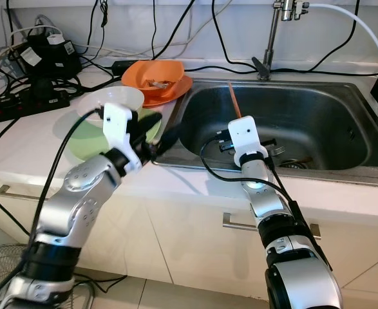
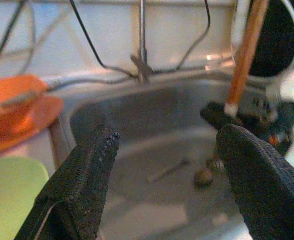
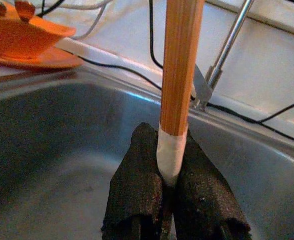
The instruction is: Kitchen organization
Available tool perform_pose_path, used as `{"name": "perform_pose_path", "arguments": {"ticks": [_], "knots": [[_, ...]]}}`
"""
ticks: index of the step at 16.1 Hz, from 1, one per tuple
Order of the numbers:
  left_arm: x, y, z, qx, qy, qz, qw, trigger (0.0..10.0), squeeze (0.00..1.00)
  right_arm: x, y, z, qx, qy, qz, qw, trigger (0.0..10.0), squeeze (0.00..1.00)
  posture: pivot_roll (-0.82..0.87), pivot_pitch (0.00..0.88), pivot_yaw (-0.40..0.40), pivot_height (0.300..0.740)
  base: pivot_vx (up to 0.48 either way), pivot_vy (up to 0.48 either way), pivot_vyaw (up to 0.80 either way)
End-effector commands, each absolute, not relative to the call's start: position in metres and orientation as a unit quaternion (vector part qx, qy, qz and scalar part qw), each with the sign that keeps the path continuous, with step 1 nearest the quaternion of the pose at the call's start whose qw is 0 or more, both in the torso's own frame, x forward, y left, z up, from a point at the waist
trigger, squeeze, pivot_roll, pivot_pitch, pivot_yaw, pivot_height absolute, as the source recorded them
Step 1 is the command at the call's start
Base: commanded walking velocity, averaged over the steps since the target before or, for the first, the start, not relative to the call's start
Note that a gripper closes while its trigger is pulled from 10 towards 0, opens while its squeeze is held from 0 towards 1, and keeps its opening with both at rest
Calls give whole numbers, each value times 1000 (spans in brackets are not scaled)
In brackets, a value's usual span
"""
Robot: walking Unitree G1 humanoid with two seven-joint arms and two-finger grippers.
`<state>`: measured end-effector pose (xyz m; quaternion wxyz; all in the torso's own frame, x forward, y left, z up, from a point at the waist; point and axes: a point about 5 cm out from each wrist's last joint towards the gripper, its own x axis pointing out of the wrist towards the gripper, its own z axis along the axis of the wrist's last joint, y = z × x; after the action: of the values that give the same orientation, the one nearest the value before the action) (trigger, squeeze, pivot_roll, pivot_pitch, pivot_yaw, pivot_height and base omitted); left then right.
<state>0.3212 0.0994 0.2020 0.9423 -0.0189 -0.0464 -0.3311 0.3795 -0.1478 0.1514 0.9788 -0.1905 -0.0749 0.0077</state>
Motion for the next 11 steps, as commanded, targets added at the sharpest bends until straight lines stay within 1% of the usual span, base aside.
{"name": "perform_pose_path", "arguments": {"ticks": [1, 5, 11], "knots": [[317, 98, 196, -3, -24, -347, 938, 10000, 0, 384, -150, 160, -185, -79, 1, 980, 10000, 0, 86, 5, 83, 740, 0, 0, 0], [308, 91, 178, 17, 23, -373, 928, 10000, 0, 388, -152, 164, -180, -76, 2, 981, 10000, 0, 86, 0, 82, 740, 0, 0, 0], [303, 84, 173, 19, 40, -394, 918, 10000, 0, 393, -146, 165, -172, -67, 14, 983, 10000, 0, 88, 0, 83, 740, 0, 0, 0]]}}
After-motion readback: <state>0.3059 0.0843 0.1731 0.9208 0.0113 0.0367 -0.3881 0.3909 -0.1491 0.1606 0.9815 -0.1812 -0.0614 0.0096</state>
